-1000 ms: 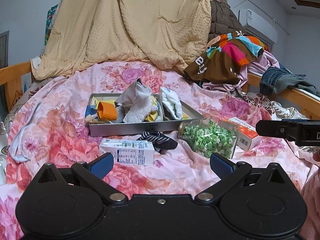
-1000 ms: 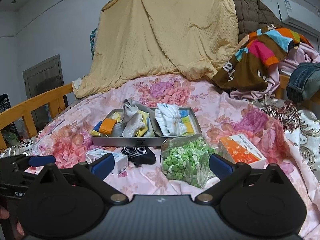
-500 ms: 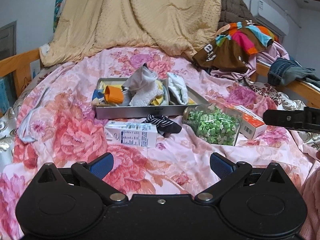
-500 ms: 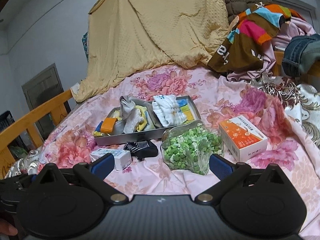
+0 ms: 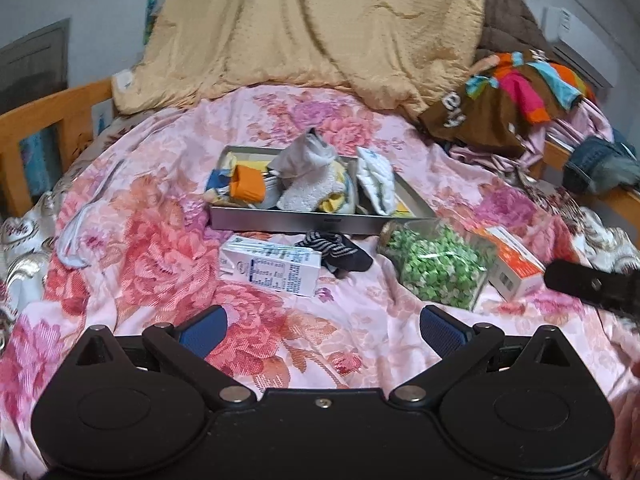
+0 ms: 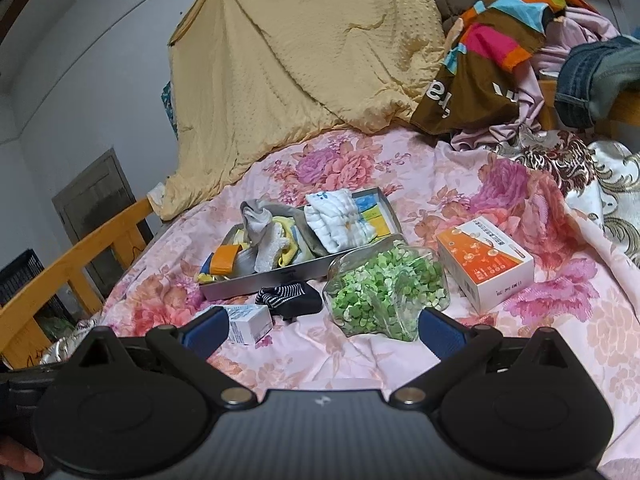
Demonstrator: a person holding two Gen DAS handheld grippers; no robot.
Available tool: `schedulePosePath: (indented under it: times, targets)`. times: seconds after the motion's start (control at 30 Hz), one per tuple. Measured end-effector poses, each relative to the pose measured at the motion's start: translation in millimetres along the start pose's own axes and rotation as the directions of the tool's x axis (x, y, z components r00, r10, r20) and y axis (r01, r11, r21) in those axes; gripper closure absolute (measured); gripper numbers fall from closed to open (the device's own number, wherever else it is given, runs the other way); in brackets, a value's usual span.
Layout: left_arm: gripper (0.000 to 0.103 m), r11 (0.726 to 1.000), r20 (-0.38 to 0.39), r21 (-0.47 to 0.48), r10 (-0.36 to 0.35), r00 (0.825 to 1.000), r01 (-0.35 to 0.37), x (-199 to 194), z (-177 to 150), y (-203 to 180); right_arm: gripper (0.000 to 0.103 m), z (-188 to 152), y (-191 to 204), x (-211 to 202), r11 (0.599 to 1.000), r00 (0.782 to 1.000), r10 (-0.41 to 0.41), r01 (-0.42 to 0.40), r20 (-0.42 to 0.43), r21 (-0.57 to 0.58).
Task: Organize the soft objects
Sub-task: 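Raise both open tools away from the tray, then move the left tool to the striped sock while the right moves over the tray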
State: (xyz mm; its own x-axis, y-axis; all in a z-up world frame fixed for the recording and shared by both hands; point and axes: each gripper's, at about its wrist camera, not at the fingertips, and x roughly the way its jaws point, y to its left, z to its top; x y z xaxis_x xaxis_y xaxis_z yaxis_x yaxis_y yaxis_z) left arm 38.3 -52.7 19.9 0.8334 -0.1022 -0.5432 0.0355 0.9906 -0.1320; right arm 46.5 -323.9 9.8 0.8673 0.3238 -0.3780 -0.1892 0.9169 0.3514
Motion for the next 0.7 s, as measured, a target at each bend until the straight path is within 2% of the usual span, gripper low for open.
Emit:
schedulePosePath:
  times: [0.13,0.4,0.7]
  targets:
    - [0.001,0.998,-0.012,-0.053,0.023,1.0,-0.024,2.3,5.2,0.8,0.0,0.1,-4.7,0.2,1.0,1.0,-0.003,0.003,-0.006,0.03]
    - [0.001,0.999,-0.054,-0.008,0.043,0.998,-0.043,18.1,4.6,-8.4,0.0,-1.4,-8.9,7.3,0.996,0.999,-0.027,0.03,-0.047,0.084]
    - [0.001,0.996,-0.061,-0.074,0.051,0.997,-0.056,45.1,11.5,-6.8,0.0,0.1,-13.0,8.9,0.987,0.994,-0.03,0.045,-0.102,0.153]
